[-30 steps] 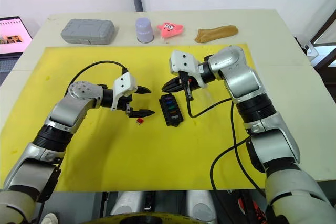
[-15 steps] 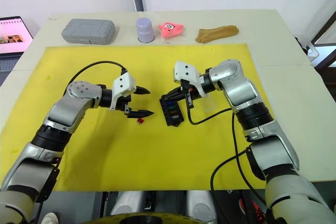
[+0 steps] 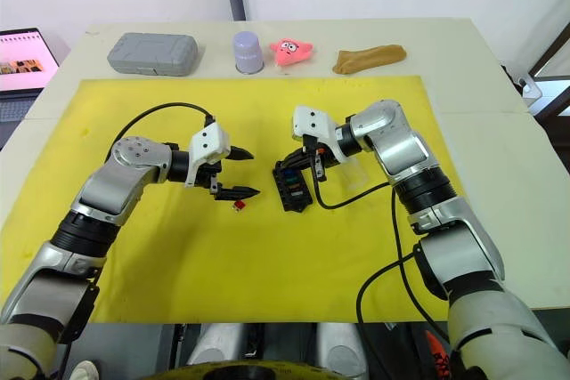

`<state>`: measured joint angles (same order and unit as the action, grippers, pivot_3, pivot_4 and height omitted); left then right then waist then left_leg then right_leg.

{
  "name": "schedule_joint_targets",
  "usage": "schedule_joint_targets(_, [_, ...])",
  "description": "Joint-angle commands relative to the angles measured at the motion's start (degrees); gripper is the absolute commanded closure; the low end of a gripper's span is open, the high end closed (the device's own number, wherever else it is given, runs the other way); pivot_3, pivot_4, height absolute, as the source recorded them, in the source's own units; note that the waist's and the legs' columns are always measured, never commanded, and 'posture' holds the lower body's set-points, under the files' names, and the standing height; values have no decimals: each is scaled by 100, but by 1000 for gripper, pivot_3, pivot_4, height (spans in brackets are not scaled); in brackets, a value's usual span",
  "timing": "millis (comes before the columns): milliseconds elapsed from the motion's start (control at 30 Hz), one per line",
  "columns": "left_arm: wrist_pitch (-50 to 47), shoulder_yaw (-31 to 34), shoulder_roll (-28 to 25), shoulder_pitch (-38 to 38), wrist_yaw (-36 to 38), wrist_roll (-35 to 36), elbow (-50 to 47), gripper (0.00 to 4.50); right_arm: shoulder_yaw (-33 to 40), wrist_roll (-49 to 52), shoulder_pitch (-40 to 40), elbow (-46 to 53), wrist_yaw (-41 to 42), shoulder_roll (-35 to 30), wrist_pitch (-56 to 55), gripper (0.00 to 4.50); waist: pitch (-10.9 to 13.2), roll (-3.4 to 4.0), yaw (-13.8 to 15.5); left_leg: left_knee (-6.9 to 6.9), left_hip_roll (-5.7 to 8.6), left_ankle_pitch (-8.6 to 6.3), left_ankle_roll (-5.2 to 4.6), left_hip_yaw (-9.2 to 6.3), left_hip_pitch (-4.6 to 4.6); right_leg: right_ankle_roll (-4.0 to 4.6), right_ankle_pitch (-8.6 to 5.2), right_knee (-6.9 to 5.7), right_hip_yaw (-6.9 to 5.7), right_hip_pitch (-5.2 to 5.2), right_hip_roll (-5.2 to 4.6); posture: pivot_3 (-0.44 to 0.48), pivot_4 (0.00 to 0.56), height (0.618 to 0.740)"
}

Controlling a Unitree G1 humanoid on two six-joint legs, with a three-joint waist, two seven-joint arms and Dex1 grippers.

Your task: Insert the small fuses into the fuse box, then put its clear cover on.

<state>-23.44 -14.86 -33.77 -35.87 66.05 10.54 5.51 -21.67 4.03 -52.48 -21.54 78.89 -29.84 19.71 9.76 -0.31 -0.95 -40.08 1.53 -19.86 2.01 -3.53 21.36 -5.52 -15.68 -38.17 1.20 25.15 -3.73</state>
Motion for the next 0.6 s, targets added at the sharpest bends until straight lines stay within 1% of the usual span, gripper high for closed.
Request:
schedule_joint_targets(33, [2, 93, -46, -93, -5, 15, -185, 0, -317, -363, 139, -140, 73, -179, 330, 4420, -1, 0, 4, 0, 0, 0, 0, 0, -1, 0, 0, 0, 0, -2, 0, 0, 150, 740])
schedule_joint_targets(300, [4, 83, -22, -103, -17, 17, -170, 0, -427, -449, 145, -59, 145, -249, 524, 4420, -3, -1, 16, 0, 2, 0, 0, -2, -2, 0, 0, 3, -1, -5, -2, 0, 150, 740])
schedule_joint_targets(467, [34, 90, -9, -134, -10, 19, -126, 0, -179, -223, 50, -24, 91, -155, 563, 4420, -3, -1, 16, -1, 2, 0, 0, -2, -2, 0, 0, 3, -2, -6, -2, 0, 150, 740])
schedule_joint_targets(600, [-1, 150, 8, -158, 11, 103, -151, 0, 106, 92, -83, 352, 190, -185, 853, 4420, -3, -1, 13, 0, 3, 0, 0, -3, -1, 0, 0, 3, -2, -5, -2, 0, 150, 740])
